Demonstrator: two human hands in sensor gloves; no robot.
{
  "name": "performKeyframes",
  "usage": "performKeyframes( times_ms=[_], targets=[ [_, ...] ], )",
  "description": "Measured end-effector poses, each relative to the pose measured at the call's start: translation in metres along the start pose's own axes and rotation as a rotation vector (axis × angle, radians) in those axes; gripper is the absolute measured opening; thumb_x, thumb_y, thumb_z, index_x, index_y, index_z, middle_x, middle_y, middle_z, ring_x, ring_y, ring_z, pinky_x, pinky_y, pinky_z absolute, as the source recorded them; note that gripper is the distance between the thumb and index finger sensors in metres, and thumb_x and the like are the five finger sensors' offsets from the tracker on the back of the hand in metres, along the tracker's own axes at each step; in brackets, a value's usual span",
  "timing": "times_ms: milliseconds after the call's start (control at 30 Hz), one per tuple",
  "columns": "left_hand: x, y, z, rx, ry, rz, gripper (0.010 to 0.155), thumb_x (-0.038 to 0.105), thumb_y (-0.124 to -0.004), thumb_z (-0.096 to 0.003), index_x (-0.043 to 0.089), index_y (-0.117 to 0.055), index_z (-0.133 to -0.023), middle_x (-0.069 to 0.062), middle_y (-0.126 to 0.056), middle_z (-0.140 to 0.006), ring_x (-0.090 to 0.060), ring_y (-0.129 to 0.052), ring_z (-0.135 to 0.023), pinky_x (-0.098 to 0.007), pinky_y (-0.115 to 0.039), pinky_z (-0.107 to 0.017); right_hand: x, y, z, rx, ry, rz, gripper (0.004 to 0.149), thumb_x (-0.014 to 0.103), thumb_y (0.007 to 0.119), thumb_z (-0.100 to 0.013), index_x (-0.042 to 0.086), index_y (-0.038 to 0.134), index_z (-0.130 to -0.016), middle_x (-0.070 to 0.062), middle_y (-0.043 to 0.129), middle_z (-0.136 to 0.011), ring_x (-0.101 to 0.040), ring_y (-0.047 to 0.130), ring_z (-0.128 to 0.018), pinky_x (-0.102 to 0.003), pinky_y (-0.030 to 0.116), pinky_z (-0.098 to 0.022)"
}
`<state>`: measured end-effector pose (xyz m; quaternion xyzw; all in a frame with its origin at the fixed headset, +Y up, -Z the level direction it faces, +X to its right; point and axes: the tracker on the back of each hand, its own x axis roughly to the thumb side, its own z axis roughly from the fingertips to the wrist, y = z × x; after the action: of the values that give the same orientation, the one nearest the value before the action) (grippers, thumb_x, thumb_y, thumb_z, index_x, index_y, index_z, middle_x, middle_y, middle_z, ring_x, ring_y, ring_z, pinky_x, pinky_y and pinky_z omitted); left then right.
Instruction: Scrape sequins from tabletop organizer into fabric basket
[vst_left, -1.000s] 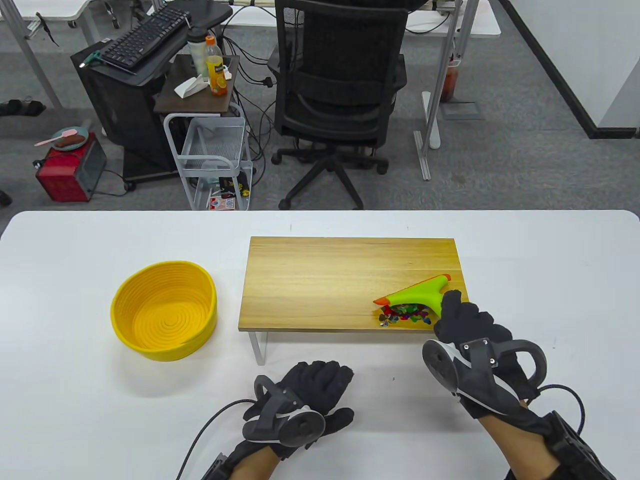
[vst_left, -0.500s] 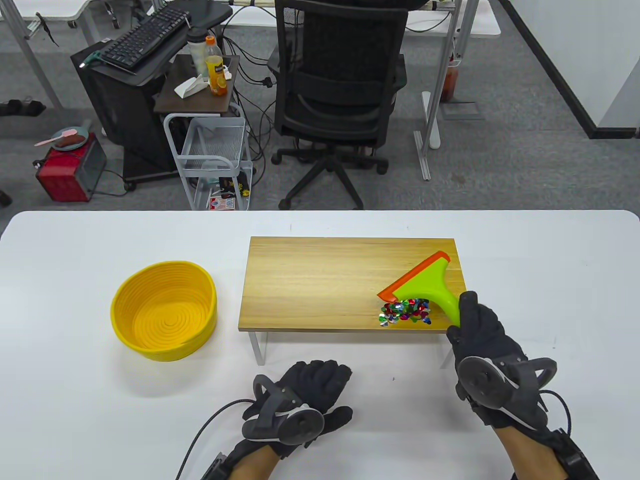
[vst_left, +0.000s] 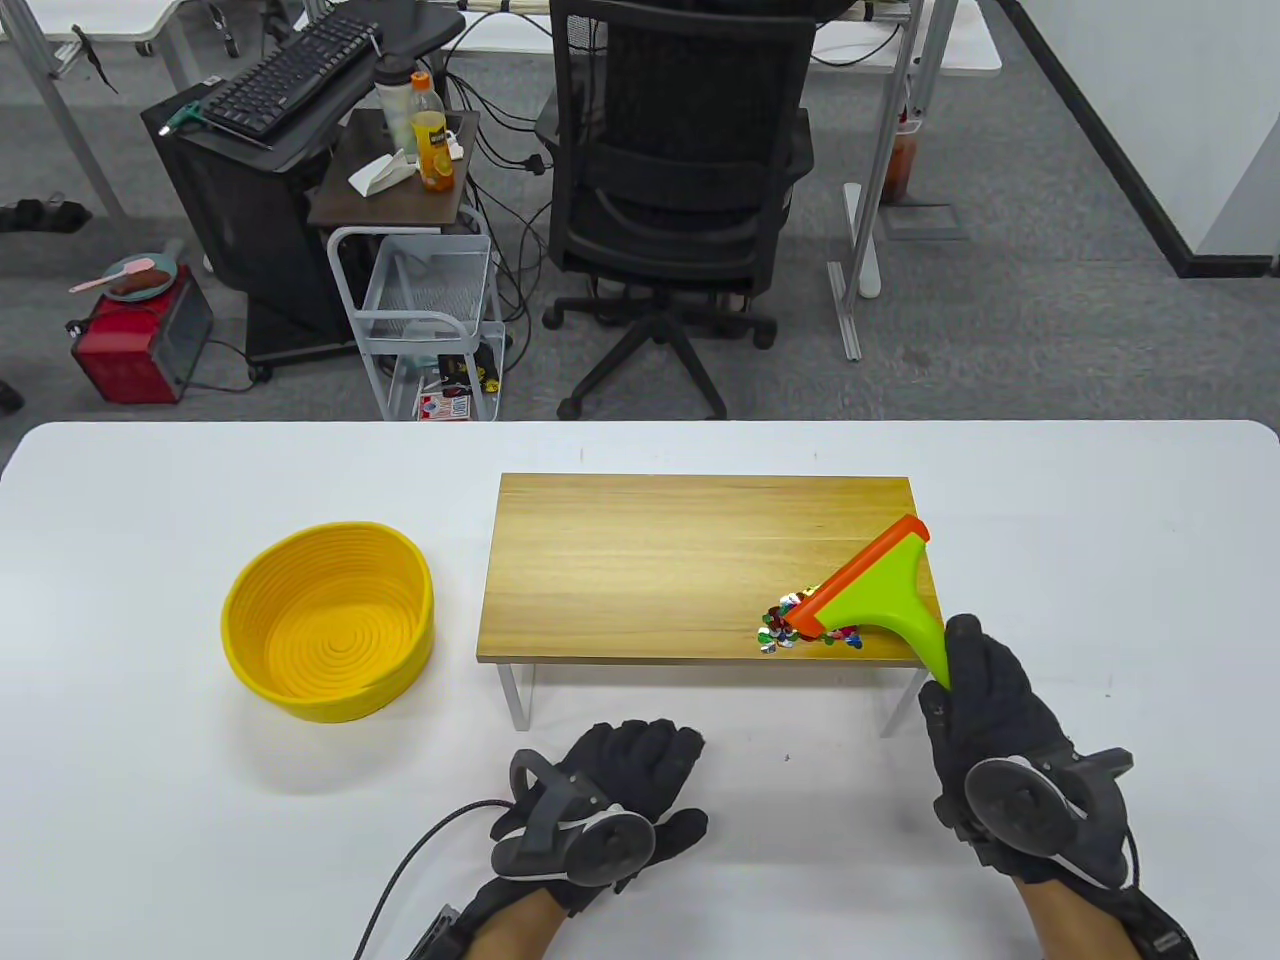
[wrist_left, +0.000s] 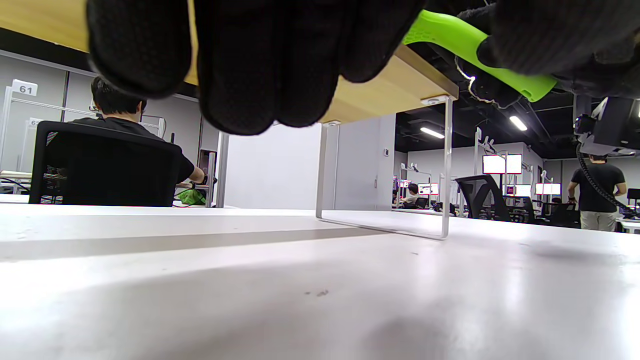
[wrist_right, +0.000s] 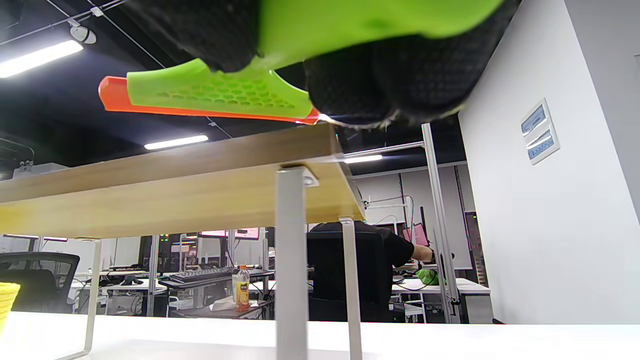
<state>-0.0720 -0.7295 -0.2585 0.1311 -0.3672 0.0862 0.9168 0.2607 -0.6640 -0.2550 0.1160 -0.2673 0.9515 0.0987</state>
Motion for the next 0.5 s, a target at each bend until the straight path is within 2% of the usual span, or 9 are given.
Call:
performKeyframes(
  times_ms=[167, 333, 367, 500],
  targets=[
    [0.008, 0.018, -0.002, 0.054, 0.023, -0.081, 0.073, 0.068, -0.072, -0.0420, 0.017, -0.071, -0.095, -0.016, -0.088, -0.092, -0.040, -0.095, -0.072, -0.062, -0.081, -0.051, -0.008, 0.002, 0.004, 0.007, 0.001, -0.001, 0.068, 0.032, 0.072, -0.059, 0.002, 0.039, -0.111, -0.025, 0.062, -0.101, -0.036, 0.091, -0.068, -0.042, 0.085, -0.048],
    [0.011, 0.063, 0.005, 0.192, 0.105, -0.132, 0.066, 0.066, -0.072, -0.0436, 0.015, -0.085, -0.083, -0.016, -0.101, -0.075, -0.038, -0.104, -0.052, -0.055, -0.089, -0.036, -0.013, 0.001, 0.006, -0.002, 0.001, -0.001, 0.068, 0.032, 0.072, -0.059, 0.002, 0.040, -0.111, -0.025, 0.063, -0.101, -0.036, 0.091, -0.068, -0.042, 0.085, -0.048],
    [0.009, 0.073, 0.009, 0.187, 0.140, -0.140, 0.065, 0.066, -0.071, -0.0437, 0.016, -0.087, -0.081, -0.016, -0.102, -0.072, -0.037, -0.105, -0.049, -0.054, -0.089, -0.035, -0.013, 0.001, 0.006, -0.005, 0.000, -0.002, 0.068, 0.032, 0.072, -0.059, 0.002, 0.040, -0.111, -0.025, 0.063, -0.101, -0.036, 0.091, -0.068, -0.042, 0.085, -0.048],
    [-0.005, 0.103, 0.029, 0.290, 0.241, -0.202, 0.063, 0.065, -0.072, -0.0443, 0.015, -0.089, -0.077, -0.015, -0.106, -0.063, -0.035, -0.106, -0.038, -0.052, -0.091, -0.028, -0.015, 0.004, 0.006, 0.011, -0.007, 0.009, 0.068, 0.032, 0.072, -0.059, 0.002, 0.040, -0.111, -0.025, 0.063, -0.101, -0.036, 0.091, -0.068, -0.042, 0.085, -0.049]
  ],
)
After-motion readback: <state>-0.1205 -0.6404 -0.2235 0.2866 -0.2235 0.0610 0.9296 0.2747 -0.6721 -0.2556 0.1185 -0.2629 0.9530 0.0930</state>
